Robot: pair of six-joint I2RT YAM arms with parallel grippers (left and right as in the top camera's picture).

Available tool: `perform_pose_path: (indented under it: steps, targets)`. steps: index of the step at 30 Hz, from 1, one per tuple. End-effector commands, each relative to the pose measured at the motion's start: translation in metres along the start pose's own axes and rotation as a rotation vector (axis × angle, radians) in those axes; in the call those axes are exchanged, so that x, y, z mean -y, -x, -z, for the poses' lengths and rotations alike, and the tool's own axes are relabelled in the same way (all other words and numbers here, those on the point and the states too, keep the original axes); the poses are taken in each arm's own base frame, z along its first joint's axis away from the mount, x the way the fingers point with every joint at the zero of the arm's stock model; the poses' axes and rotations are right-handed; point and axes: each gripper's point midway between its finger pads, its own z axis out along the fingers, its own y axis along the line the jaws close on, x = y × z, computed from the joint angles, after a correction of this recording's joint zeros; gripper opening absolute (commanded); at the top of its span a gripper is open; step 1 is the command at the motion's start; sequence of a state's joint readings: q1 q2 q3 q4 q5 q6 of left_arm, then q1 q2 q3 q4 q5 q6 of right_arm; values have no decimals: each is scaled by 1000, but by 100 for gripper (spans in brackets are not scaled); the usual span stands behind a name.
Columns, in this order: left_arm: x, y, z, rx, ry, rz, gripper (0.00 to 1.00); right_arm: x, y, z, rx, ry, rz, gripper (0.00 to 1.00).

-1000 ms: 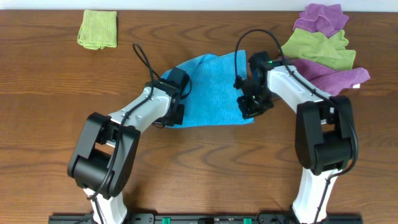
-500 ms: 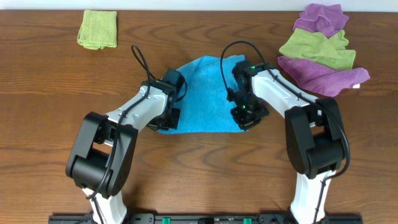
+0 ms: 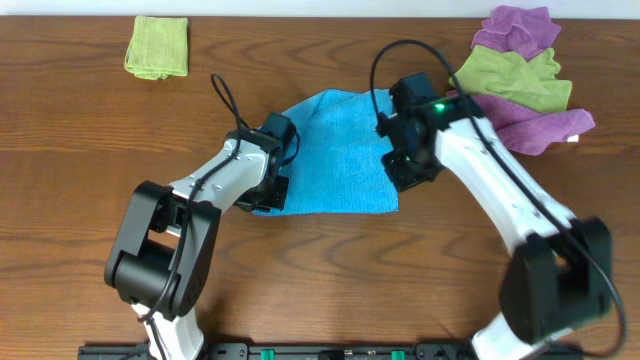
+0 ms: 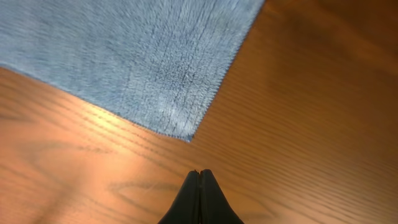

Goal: Fold the cloth

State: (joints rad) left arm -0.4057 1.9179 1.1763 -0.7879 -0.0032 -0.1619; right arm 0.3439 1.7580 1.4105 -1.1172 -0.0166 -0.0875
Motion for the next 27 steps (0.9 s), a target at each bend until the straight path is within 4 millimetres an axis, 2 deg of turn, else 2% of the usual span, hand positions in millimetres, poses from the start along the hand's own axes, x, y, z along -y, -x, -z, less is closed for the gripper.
perform_pose_path:
  steps: [1,5,7,9,15,21,27]
  targets:
    - [-3,-12,-6,-36,-4,-2,6,1,-3,27,66,-25,-7,2]
    - [-1,-9,-6,-25,-15,-1,6,-1,-22,60,181,-34,-11,1]
    - [2,-6,-6,-17,-29,0,6,-2,-35,65,241,-38,-11,2]
    - [3,-4,-6,-7,-36,3,6,-3,-47,61,302,-41,-25,2]
    - [9,1,-6,11,-65,4,6,-9,-58,33,392,10,-148,1]
    - [9,1,-6,14,-65,4,6,-9,-47,-6,371,23,-146,1]
    - [9,1,-6,14,-65,4,6,-19,-29,-40,336,93,-134,1]
